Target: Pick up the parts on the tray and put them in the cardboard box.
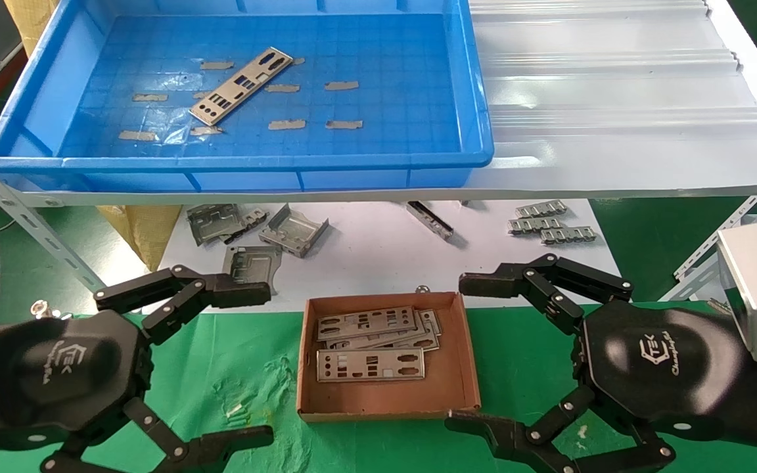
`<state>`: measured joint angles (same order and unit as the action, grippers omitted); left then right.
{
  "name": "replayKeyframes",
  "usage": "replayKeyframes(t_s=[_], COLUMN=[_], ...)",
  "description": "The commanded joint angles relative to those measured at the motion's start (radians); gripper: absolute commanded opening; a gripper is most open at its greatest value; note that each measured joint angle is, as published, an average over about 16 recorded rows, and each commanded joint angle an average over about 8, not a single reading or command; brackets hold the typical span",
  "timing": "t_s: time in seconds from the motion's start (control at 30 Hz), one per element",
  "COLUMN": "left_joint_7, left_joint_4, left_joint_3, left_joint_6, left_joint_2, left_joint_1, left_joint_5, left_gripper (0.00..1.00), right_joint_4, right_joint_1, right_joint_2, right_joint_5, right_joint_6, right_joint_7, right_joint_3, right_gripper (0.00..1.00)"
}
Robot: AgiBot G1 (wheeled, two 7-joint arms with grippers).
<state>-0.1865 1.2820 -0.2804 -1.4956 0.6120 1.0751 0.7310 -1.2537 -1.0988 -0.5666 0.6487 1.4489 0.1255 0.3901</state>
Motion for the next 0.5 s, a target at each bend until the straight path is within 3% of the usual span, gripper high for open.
replayKeyframes(t_s=[0.03, 0.5], left_joint_7=[0.0, 0.0], left_joint_4=[0.0, 0.0], left_joint_3=[0.0, 0.0], left_joint_6=[0.0, 0.0], left_joint_2=[0.0, 0.0], left_joint_1=[0.0, 0.0], left_joint_5=[0.0, 0.0], left_gripper=[1.0, 1.0], right_joint_4=[0.0, 0.0], right_joint_1=[0.0, 0.0], right_joint_2=[0.0, 0.0], right_joint_5=[0.0, 0.0], right_joint_6=[0.0, 0.0], right_joint_7=[0.0, 0.0], right_joint_3=[0.0, 0.0], right_gripper=[1.0, 1.0])
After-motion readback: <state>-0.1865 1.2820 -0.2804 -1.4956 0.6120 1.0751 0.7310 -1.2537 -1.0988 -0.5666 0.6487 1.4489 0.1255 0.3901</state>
